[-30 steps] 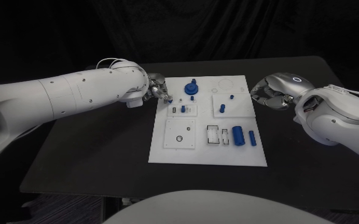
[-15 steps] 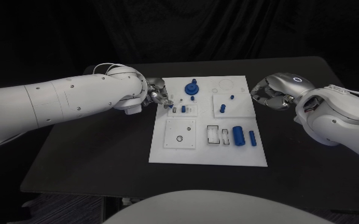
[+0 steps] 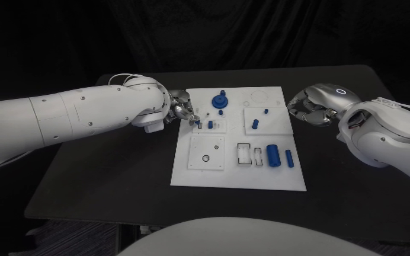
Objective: Assemble the parts on the task board
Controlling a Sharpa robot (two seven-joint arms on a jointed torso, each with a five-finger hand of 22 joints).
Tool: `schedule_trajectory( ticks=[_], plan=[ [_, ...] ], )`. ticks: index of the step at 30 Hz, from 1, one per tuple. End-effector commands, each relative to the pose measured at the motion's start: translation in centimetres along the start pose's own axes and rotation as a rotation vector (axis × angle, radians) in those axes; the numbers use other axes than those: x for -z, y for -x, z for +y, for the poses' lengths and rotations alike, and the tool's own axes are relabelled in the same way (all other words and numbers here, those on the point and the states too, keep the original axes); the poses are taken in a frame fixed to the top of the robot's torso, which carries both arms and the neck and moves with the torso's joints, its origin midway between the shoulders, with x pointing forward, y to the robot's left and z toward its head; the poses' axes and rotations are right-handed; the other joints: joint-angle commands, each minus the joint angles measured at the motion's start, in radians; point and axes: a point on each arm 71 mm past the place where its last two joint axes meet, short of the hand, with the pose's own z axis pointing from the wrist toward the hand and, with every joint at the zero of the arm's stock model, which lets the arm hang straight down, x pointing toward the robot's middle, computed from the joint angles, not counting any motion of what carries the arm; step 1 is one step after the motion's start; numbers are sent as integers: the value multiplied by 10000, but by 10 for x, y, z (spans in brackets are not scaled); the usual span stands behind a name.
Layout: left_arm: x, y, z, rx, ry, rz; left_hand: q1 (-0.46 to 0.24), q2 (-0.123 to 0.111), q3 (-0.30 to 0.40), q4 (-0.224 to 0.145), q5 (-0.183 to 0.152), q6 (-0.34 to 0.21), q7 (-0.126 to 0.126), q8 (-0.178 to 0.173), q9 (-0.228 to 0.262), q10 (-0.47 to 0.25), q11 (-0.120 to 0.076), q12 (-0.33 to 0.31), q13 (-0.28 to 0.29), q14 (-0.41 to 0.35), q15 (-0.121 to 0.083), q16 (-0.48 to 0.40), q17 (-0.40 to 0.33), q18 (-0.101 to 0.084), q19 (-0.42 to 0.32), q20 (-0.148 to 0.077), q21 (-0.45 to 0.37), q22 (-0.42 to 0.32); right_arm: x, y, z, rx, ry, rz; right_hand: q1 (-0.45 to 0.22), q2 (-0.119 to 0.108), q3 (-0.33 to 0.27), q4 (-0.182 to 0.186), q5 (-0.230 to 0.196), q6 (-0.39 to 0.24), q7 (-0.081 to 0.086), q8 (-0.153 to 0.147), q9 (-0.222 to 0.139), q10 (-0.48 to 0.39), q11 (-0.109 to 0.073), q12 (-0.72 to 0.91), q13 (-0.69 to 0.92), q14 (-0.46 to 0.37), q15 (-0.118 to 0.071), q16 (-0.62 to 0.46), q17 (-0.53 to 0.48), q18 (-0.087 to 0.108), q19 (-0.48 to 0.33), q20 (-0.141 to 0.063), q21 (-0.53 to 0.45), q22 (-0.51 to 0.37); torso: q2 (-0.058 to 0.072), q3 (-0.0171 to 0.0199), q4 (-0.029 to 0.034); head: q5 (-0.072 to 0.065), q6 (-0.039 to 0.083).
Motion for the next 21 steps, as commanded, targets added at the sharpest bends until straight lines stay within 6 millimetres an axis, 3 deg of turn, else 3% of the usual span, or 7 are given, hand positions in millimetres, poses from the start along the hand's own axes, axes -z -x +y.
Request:
schedule_trajectory(
  ticks=[1,21],
  plan=[
    [-1,-5,0,534,139,219,-91,3,0,-12,37,-20,56,-34,-5,-61,2,-50,1288,1056,2,26,2633,118,-45,6,-36,1660,0,1,-1,32,-117,11,76,16,71,10,67,87,4,-64,14,727,-27,-33,2297,753,-21,-1,1546,50,33,-39,-33,1827,3,0,2,-13,-2],
    [-3,-14,1,811,154,68,-127,50,-9,-13,20,-39,59,-51,-5,-83,8,-72,1273,1056,11,26,2633,121,-55,15,-57,1655,1,1,-1,27,-144,5,82,22,83,2,86,87,2,-67,15,721,-30,-38,2291,752,-24,-6,1541,49,37,-41,-28,1829,-3,1,-1,-25,-2]
  ],
)
